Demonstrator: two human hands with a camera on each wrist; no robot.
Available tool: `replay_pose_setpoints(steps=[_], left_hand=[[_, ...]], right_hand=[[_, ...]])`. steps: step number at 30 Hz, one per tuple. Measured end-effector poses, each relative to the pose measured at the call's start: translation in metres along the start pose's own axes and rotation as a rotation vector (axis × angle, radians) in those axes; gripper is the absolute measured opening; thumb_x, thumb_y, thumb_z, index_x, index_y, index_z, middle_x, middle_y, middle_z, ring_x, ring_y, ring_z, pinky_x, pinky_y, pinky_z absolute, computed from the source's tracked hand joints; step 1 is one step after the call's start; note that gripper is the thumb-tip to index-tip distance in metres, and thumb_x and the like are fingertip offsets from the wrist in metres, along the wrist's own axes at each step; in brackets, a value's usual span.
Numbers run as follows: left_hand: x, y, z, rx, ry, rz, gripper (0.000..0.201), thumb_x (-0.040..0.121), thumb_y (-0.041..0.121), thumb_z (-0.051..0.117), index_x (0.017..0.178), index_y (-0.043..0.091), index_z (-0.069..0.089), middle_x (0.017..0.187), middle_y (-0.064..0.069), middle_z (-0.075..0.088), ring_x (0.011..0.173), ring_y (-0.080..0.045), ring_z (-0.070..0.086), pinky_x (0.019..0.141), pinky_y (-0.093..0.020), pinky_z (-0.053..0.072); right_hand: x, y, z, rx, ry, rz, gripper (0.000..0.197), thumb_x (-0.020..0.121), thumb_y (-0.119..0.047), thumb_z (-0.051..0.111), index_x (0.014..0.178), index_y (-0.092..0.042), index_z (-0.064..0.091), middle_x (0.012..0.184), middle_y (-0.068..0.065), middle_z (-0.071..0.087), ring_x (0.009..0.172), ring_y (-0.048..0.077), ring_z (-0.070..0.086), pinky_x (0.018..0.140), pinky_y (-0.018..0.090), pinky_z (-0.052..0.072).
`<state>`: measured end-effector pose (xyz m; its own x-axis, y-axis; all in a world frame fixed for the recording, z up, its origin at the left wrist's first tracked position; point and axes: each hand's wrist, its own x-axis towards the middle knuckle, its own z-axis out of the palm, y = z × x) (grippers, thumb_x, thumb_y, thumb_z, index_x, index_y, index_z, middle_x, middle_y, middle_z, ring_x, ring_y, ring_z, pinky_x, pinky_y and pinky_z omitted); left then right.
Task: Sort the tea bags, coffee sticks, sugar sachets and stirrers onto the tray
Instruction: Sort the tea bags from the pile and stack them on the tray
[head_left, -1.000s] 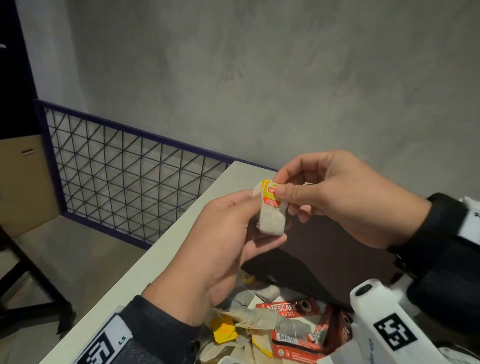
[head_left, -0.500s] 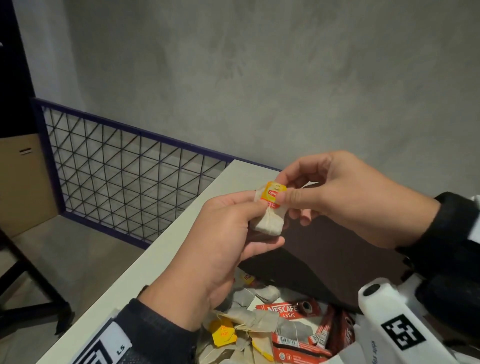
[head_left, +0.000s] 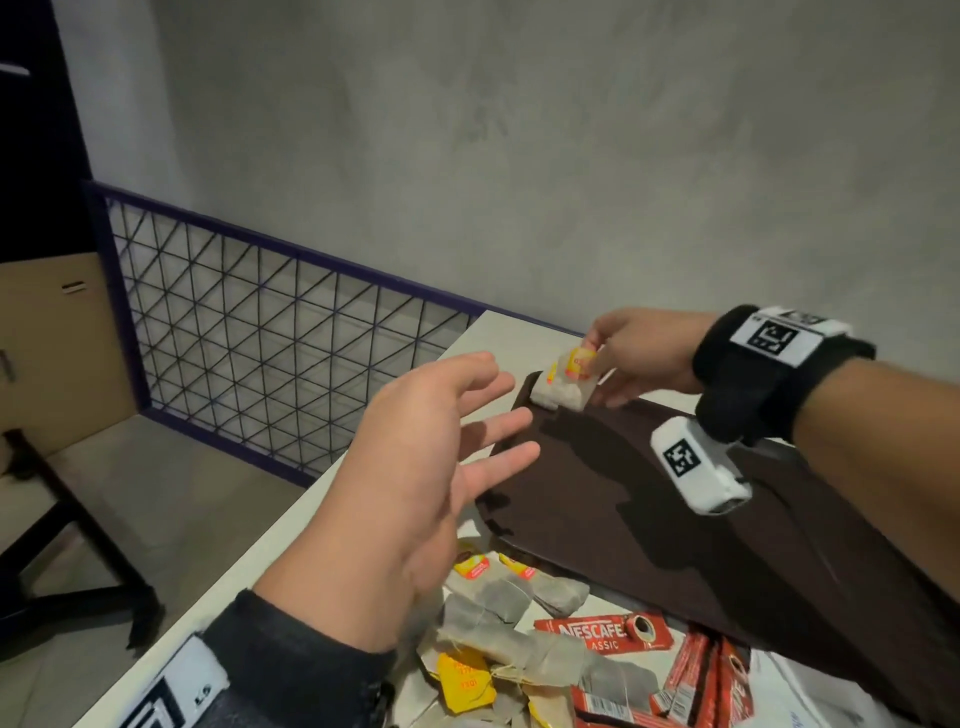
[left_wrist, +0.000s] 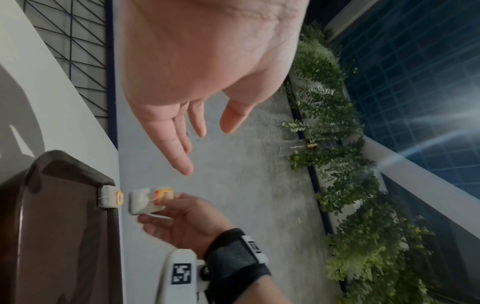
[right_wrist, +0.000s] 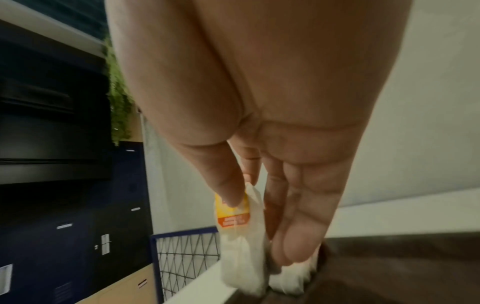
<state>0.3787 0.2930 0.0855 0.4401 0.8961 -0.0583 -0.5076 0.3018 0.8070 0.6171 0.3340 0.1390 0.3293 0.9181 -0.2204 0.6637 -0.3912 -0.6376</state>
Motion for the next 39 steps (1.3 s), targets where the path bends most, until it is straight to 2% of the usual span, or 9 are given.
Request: replay_pose_setpoints(steps=[5, 14, 17, 20, 22, 27, 30, 34, 39], left_hand=[[0.002, 0.001, -0.001, -0.009, 0.022, -0.028, 0.016, 0.099, 0.019, 0.064, 0.112, 0.014, 0.070, 0.105, -0.007, 0.078, 0.088, -0.020, 0.078, 0.060, -0.033, 0.062], [0.005, -0.002, -0.003, -0.018, 0.031, -0.063, 0.011, 0.097, 0.018, 0.065, 0.105, 0.013, 0.069, 0.096, -0.008, 0.075, 0.069, -0.017, 0.071, 0.053, -0.029, 0.057], [0.005, -0.003, -0.003, -0.015, 0.039, -0.059, 0.011, 0.097, 0.018, 0.065, 0.105, 0.013, 0.070, 0.095, -0.008, 0.075, 0.068, -0.016, 0.071, 0.052, -0.029, 0.056], [0.005, -0.002, -0.003, -0.017, 0.041, -0.053, 0.010, 0.096, 0.018, 0.065, 0.103, 0.012, 0.070, 0.095, -0.008, 0.075, 0.068, -0.017, 0.071, 0.051, -0.028, 0.056], [0.005, -0.002, -0.003, -0.019, 0.045, -0.051, 0.010, 0.096, 0.017, 0.065, 0.102, 0.012, 0.071, 0.095, -0.009, 0.074, 0.068, -0.017, 0.070, 0.050, -0.028, 0.055], [0.006, -0.002, -0.003, -0.025, 0.049, -0.041, 0.008, 0.095, 0.016, 0.066, 0.097, 0.011, 0.071, 0.092, -0.009, 0.073, 0.067, -0.017, 0.069, 0.051, -0.029, 0.056], [0.006, -0.002, -0.003, -0.031, 0.054, -0.038, 0.007, 0.095, 0.015, 0.066, 0.095, 0.009, 0.071, 0.091, -0.010, 0.072, 0.067, -0.018, 0.069, 0.051, -0.029, 0.057], [0.007, -0.003, -0.002, -0.025, 0.056, -0.042, 0.008, 0.094, 0.014, 0.066, 0.098, 0.009, 0.071, 0.092, -0.010, 0.073, 0.067, -0.019, 0.069, 0.052, -0.029, 0.058], [0.007, -0.005, -0.002, -0.025, 0.055, -0.043, 0.011, 0.094, 0.014, 0.067, 0.102, 0.009, 0.071, 0.092, -0.012, 0.073, 0.067, -0.020, 0.070, 0.052, -0.030, 0.058]], right_hand=[[0.038, 0.022, 0.024, 0.073, -0.105, 0.081, 0.011, 0.099, 0.002, 0.055, 0.092, -0.007, 0.056, 0.092, 0.021, 0.064, 0.075, 0.030, 0.064, 0.073, 0.038, 0.053], [0.067, 0.036, 0.028, 0.187, 0.033, 0.168, 0.021, 0.093, -0.008, 0.069, 0.108, 0.003, 0.061, 0.095, 0.027, 0.067, 0.079, 0.034, 0.069, 0.065, 0.035, 0.060], [0.063, 0.039, 0.029, 0.206, 0.038, 0.174, 0.028, 0.085, -0.009, 0.079, 0.100, -0.003, 0.057, 0.087, 0.018, 0.055, 0.078, 0.030, 0.063, 0.082, 0.044, 0.062], [0.056, 0.038, 0.032, 0.183, 0.006, 0.159, 0.046, 0.080, -0.004, 0.083, 0.113, -0.012, 0.051, 0.104, 0.026, 0.061, 0.095, 0.035, 0.065, 0.097, 0.050, 0.055], [0.057, 0.038, 0.035, 0.185, 0.007, 0.149, 0.061, 0.073, 0.001, 0.086, 0.120, -0.011, 0.048, 0.115, 0.031, 0.064, 0.103, 0.038, 0.068, 0.095, 0.049, 0.057], [0.069, 0.038, 0.044, 0.127, 0.045, 0.144, 0.042, 0.065, 0.011, 0.085, 0.100, 0.006, 0.061, 0.097, 0.025, 0.065, 0.080, 0.034, 0.072, 0.070, 0.036, 0.061], [0.076, 0.039, 0.043, 0.147, 0.061, 0.158, 0.041, 0.066, 0.011, 0.085, 0.102, 0.009, 0.065, 0.102, 0.026, 0.068, 0.084, 0.034, 0.073, 0.070, 0.034, 0.062], [0.080, 0.040, 0.041, 0.159, 0.050, 0.181, 0.035, 0.067, 0.006, 0.087, 0.096, 0.003, 0.066, 0.094, 0.021, 0.066, 0.077, 0.028, 0.068, 0.066, 0.030, 0.059], [0.085, 0.040, 0.038, 0.113, 0.066, 0.187, 0.056, 0.067, -0.002, 0.089, 0.110, -0.008, 0.053, 0.102, 0.015, 0.058, 0.075, 0.027, 0.060, 0.064, 0.034, 0.055]])
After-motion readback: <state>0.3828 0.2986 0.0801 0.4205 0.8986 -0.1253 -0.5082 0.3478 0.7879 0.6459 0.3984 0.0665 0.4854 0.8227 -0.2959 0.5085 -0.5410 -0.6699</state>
